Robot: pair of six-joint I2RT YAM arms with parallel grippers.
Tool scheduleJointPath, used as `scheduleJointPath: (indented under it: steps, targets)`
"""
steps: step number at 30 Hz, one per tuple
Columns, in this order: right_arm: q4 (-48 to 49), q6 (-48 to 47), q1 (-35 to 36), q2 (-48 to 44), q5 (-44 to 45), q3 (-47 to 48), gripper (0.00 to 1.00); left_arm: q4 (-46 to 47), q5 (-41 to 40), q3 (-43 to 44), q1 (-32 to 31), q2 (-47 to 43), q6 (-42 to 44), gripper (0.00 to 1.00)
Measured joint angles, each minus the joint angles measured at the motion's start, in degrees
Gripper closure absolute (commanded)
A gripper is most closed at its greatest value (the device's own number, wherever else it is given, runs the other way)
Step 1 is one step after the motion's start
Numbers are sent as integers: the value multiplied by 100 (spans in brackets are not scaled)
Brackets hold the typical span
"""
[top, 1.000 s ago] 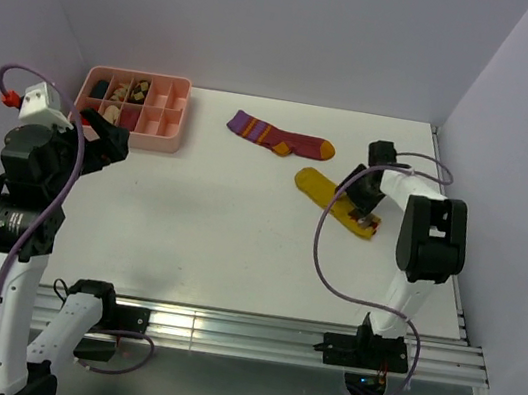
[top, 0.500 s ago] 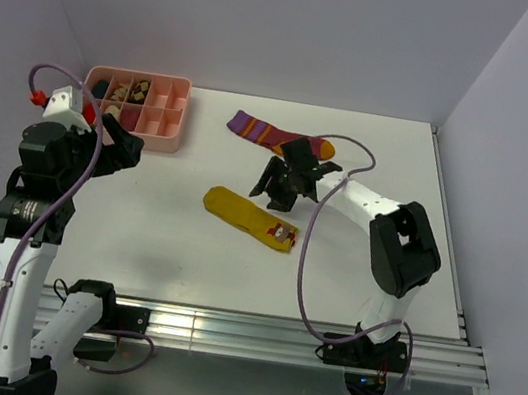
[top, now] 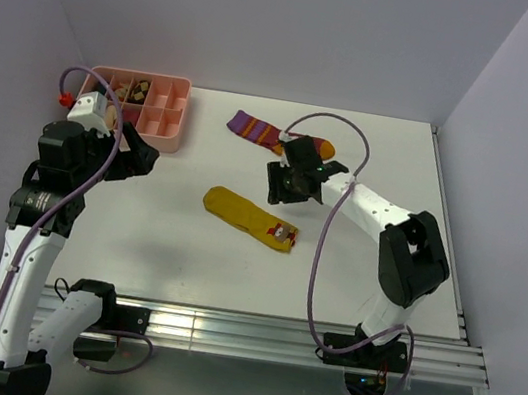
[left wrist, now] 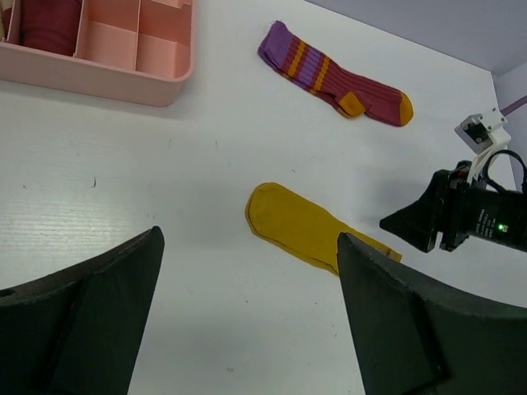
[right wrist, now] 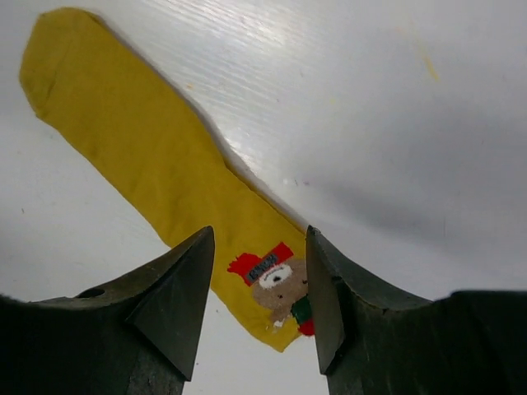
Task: Roll the socks
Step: Move the sock to the center of the board.
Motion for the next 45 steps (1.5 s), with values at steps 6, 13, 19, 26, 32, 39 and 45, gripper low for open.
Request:
scheduleJointPath:
  steps: [6,13,19,26,32,39,45]
  targets:
    - [-13,-1029,369,688,107,1038,43,-76,-7,0,-118,24,103,9]
    - [-72,-1700,1051,1558,160,1381,44,-109,-26,0,-125,101,125,9]
    - [-20,-1517,1526,2120,623,1657,47,-76,-13,-107,-125,153,125,9]
    - [-284,175,1362,2492,1429,2179,57,118,20,-428,-140,201,149,8]
    - [-612,1202,678,2555,1392,2389,54,529,72,-734,-356,348,144,8]
    - [-413,1145,284,2168,896,2308,34,1152,35,-949,-1276,752,291,7]
    - [68,1025,208,11,651,907,25,1781,-284,-960,-2503,1530,855,7]
